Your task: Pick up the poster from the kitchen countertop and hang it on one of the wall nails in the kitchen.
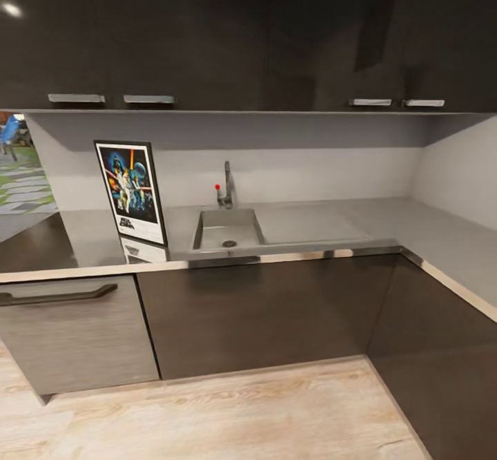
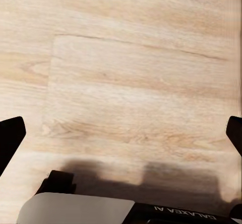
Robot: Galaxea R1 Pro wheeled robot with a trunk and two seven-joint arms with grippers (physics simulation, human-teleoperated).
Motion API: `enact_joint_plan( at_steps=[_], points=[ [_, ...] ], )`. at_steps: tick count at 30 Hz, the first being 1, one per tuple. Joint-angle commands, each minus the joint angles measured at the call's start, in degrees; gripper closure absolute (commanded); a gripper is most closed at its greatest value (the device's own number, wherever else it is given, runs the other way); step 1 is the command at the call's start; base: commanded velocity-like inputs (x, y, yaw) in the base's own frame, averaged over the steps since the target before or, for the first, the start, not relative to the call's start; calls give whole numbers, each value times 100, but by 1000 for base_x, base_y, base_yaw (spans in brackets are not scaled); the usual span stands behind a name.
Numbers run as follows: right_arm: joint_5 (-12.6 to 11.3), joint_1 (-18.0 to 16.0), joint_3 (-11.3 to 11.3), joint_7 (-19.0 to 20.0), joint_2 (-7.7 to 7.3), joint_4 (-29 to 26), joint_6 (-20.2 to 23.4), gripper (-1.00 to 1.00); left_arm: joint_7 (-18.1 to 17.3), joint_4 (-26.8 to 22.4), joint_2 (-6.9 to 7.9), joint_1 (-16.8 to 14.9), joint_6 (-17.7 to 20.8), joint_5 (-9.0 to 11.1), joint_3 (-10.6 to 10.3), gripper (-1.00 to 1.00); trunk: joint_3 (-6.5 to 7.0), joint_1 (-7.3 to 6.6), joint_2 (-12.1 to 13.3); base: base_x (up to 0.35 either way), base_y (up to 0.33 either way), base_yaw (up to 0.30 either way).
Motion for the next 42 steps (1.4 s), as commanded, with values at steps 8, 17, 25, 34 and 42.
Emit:
enact_joint_plan(
  at_steps=[8,17,25,34,42],
  points=[
    [6,-3,2,-2,-1,5,-18,-100,-4,-12,-4,3,10,40,15,-100,-5,2,-3,223,-204,0],
    [6,-3,2,-2,-1,5,-18,-100,-5,-14,-4,3,3,40,14,-100,-5,2,-3,164,-145,2],
    [6,-3,3,-2,4,5,-18,-100,-5,-20,-4,3,-4,40,9,-100,-5,2,-3,17,-15,153],
    [6,-3,2,-2,2,5,-18,-100,-5,-19,-4,3,7,40,8,-100,-5,2,-3,114,-1,96],
    [6,-3,2,-2,0,5,-18,-100,-5,-20,-4,3,10,40,8,-100,-5,2,-3,307,0,9]
  ],
)
